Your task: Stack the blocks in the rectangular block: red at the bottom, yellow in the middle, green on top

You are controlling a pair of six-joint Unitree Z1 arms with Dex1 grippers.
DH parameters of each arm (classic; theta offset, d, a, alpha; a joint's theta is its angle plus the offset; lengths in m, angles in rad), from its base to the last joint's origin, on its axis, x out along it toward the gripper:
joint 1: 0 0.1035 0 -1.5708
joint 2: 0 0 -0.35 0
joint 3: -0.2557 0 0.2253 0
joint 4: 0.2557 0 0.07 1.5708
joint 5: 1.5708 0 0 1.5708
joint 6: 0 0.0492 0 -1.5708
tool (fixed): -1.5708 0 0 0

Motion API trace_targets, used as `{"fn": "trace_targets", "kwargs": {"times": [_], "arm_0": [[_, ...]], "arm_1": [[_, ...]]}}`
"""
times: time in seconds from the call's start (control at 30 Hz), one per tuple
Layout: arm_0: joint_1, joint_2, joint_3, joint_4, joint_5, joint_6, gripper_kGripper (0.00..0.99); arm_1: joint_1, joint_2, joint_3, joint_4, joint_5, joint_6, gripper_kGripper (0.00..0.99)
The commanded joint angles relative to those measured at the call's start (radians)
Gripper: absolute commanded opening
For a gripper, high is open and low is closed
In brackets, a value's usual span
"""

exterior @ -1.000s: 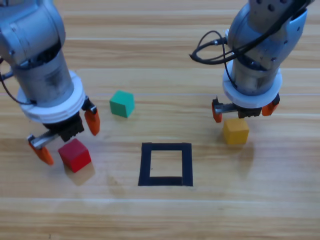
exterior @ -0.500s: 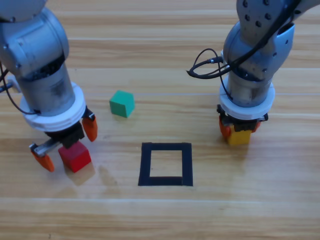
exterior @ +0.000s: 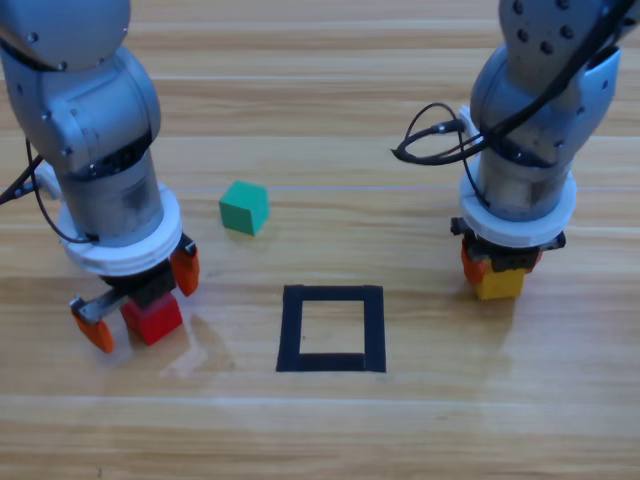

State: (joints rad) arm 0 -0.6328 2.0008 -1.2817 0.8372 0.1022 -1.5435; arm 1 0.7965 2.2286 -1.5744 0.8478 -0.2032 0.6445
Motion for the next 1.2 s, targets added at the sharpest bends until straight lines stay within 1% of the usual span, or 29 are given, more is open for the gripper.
{"fn": "trace_targets", "kwargs": {"times": [0.03,0.2,0.33,0.4,0.47,0.57,0.6,0.67,0.7,0.73,0.8,0.9,0.93,0.97,1.03,1.07,1.17,1.2], "arm_0": [[0.027,0.049,0.002,-0.029,0.011,0.005,0.919],[0.027,0.061,0.005,-0.044,0.013,0.013,0.853],[0.027,0.072,0.012,-0.061,0.011,0.016,0.845],[0.028,0.076,0.010,-0.063,0.011,0.017,0.819],[0.033,0.076,0.015,-0.064,0.013,0.023,0.769],[0.042,0.075,0.022,-0.069,0.014,0.032,0.733],[0.047,0.073,0.024,-0.070,0.016,0.039,0.707],[0.054,0.065,0.033,-0.070,0.022,0.048,0.612],[0.064,0.056,0.042,-0.070,0.022,0.060,0.541],[0.074,0.042,0.056,-0.070,0.027,0.074,0.428],[0.090,0.016,0.068,-0.069,0.036,0.103,0.275],[0.110,0.003,0.045,-0.053,0.045,0.190,0.140],[0.117,0.003,0.025,-0.047,0.047,0.256,0.087],[0.124,0.007,-0.001,-0.026,0.045,0.309,0.064],[0.124,0.006,-0.045,-0.018,0.040,0.439,0.061],[0.124,0.001,-0.074,0.014,0.048,0.473,0.038],[0.120,-0.053,-0.103,0.019,0.037,0.615,0.035],[0.114,-0.073,-0.108,0.019,0.024,0.654,0.034]], "arm_1": [[0.041,-0.098,0.040,-0.010,0.030,-0.016,0.156],[0.046,-0.147,0.056,-0.012,0.028,-0.023,0.156],[0.046,-0.158,0.062,-0.012,0.030,-0.031,0.155],[0.046,-0.158,0.065,-0.012,0.030,-0.032,0.155],[0.046,-0.158,0.067,-0.013,0.030,-0.034,0.155],[0.046,-0.167,0.077,-0.019,0.030,-0.034,0.155],[0.046,-0.175,0.088,-0.030,0.030,-0.034,0.155],[0.046,-0.192,0.116,-0.056,0.031,-0.034,0.156],[0.046,-0.199,0.126,-0.065,0.031,-0.034,0.156],[0.046,-0.201,0.129,-0.068,0.031,-0.034,0.156],[0.046,-0.201,0.129,-0.068,0.033,-0.034,0.155],[0.046,-0.204,0.131,-0.068,0.033,-0.034,0.156],[0.047,-0.205,0.131,-0.068,0.035,-0.034,0.156],[0.046,-0.205,0.132,-0.068,0.035,-0.032,0.155],[0.046,-0.207,0.132,-0.068,0.036,-0.031,0.156],[0.046,-0.207,0.134,-0.068,0.036,-0.031,0.156],[0.046,-0.208,0.139,-0.073,0.035,-0.031,0.155],[0.046,-0.210,0.140,-0.073,0.035,-0.031,0.156]]}}
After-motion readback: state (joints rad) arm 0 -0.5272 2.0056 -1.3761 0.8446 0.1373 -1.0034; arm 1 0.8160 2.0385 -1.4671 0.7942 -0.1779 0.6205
